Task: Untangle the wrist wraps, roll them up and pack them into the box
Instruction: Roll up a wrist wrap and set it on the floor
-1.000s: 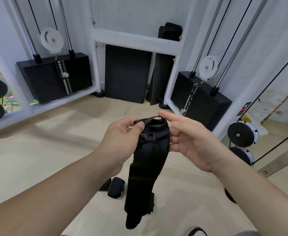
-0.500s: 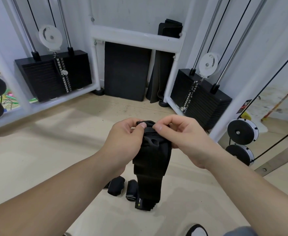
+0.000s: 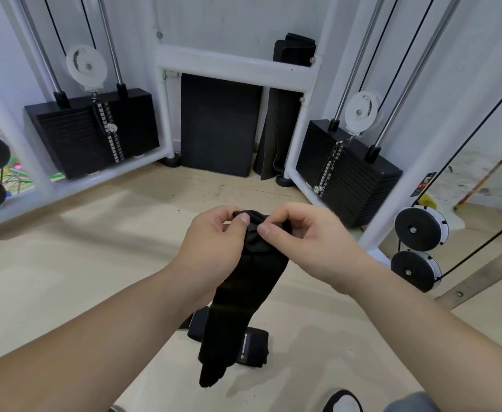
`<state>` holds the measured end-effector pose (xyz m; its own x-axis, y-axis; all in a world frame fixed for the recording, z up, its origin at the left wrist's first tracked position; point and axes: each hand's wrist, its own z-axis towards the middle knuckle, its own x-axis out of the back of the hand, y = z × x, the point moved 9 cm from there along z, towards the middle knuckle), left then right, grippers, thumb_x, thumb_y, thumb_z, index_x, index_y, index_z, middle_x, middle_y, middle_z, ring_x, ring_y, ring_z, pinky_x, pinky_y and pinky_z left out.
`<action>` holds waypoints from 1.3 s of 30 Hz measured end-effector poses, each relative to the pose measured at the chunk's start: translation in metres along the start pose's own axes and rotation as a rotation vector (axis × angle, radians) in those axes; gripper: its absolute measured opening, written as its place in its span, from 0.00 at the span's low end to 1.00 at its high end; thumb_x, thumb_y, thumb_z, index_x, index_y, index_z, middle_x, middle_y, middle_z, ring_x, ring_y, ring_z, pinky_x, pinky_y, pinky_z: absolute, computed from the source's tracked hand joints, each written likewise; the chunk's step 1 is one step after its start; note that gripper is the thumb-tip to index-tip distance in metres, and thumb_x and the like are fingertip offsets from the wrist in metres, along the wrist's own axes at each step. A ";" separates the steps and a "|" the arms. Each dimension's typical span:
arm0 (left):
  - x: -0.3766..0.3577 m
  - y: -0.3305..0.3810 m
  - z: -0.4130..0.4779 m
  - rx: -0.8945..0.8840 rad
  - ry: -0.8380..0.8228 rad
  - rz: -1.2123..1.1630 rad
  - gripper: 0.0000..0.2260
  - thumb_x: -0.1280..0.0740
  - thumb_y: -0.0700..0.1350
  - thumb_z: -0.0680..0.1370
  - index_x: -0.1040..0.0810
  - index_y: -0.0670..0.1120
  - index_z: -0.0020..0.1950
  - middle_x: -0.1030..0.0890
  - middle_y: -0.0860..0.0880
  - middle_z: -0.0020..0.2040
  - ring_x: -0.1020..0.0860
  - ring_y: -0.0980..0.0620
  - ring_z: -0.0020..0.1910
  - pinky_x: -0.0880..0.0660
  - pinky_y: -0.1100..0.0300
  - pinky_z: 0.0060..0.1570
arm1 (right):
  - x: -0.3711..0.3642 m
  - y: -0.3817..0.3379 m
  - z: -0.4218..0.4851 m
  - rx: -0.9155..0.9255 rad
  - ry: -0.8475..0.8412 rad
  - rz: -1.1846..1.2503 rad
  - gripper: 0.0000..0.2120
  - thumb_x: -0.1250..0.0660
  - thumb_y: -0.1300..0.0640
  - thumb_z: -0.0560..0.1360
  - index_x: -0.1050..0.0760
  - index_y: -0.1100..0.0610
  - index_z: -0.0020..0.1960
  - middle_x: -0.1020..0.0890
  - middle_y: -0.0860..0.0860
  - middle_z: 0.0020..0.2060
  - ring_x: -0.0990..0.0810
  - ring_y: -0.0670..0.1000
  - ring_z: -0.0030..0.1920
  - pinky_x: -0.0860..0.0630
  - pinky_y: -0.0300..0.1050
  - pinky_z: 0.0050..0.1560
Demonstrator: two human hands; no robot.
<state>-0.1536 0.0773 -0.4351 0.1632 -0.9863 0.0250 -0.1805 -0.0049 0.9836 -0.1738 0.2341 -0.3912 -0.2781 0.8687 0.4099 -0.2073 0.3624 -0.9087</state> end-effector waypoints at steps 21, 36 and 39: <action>-0.005 0.010 -0.004 -0.034 -0.084 -0.139 0.06 0.31 0.40 0.84 0.20 0.52 0.52 0.12 0.42 0.42 0.13 0.44 0.39 0.19 0.53 0.38 | -0.002 0.017 0.002 -0.214 0.008 0.276 0.13 0.35 0.64 0.83 0.19 0.54 0.64 0.12 0.63 0.50 0.13 0.60 0.48 0.18 0.60 0.55; -0.028 -0.007 -0.010 0.185 -0.337 -0.167 0.14 0.37 0.55 0.86 0.16 0.51 0.62 0.12 0.47 0.55 0.13 0.48 0.54 0.17 0.46 0.58 | 0.005 0.013 0.003 -0.092 0.150 0.134 0.16 0.37 0.68 0.80 0.16 0.50 0.49 0.13 0.53 0.40 0.18 0.47 0.39 0.22 0.41 0.40; -0.024 -0.004 -0.006 0.083 -0.276 -0.105 0.09 0.35 0.50 0.86 0.16 0.51 0.59 0.12 0.48 0.49 0.14 0.51 0.48 0.16 0.52 0.51 | 0.003 0.008 0.002 -0.069 0.152 0.087 0.18 0.37 0.68 0.81 0.16 0.48 0.48 0.15 0.42 0.38 0.19 0.40 0.39 0.25 0.32 0.38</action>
<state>-0.1512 0.1021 -0.4386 -0.0826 -0.9871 -0.1369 -0.2571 -0.1116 0.9599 -0.1779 0.2389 -0.3976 -0.1458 0.9371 0.3171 -0.1227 0.3009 -0.9457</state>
